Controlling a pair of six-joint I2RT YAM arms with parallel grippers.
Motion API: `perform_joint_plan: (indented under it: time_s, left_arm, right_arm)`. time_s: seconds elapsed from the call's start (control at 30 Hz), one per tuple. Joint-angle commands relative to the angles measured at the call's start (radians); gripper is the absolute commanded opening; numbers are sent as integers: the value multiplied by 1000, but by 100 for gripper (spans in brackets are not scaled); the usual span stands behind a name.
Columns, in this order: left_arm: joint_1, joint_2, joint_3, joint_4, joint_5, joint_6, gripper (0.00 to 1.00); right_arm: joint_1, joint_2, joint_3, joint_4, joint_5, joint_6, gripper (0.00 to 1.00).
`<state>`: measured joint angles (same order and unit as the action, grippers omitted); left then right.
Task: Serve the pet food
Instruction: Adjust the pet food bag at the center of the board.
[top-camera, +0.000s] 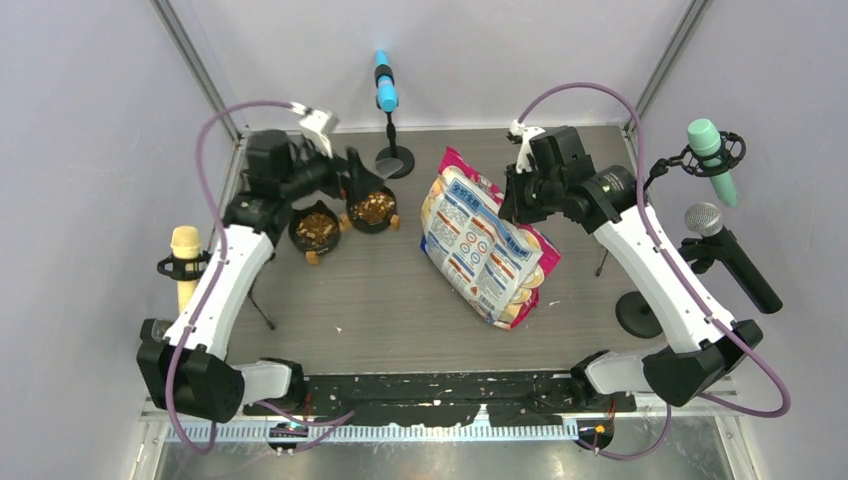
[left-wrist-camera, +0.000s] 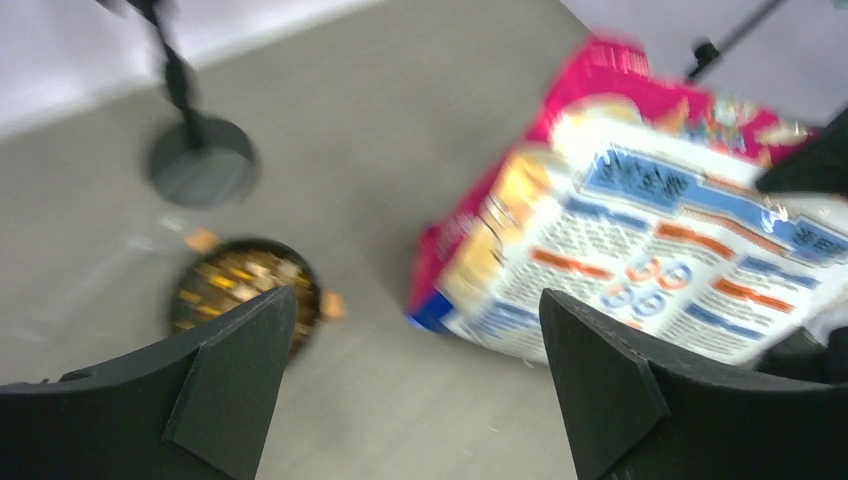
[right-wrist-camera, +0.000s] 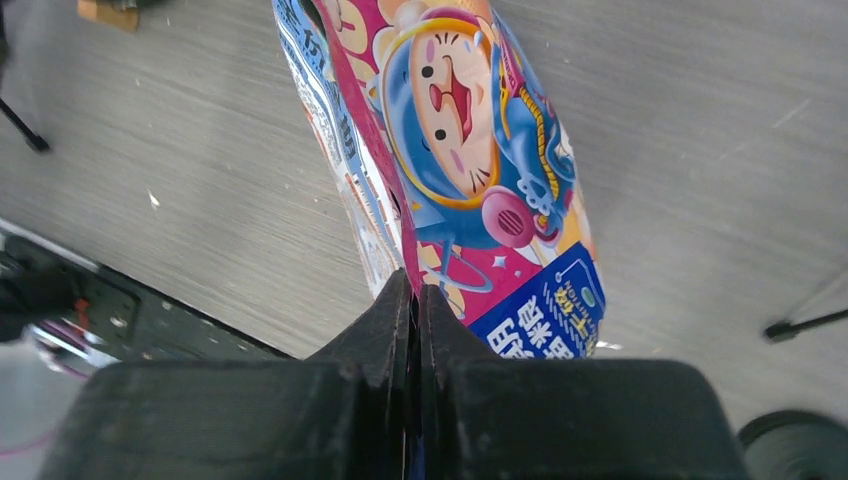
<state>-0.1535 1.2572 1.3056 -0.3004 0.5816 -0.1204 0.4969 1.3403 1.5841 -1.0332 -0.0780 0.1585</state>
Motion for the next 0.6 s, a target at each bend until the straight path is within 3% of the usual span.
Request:
perform_joint_plan:
  time_s: [0.0, 0.1, 0.23, 0.4, 0.57]
  left_arm:
    - [-176, -21, -171, 113, -62, -163, 93]
    - [-278, -9, -256, 181, -109, -238, 91]
    - [-317, -18, -313, 306, -129, -322, 91]
    - [-339, -75, -280, 304, -135, -290, 92]
    - [-375, -149, -337, 294, -212, -225, 93]
  right_arm:
    - [-3, -95, 24, 198, 102, 376, 5]
    - [-2, -119, -11, 274, 155, 562, 5]
    - [24, -135, -62, 327, 291, 762, 5]
    - [88, -98, -53, 345, 446, 933, 5]
    - [165, 13, 95, 284, 579, 1083, 5]
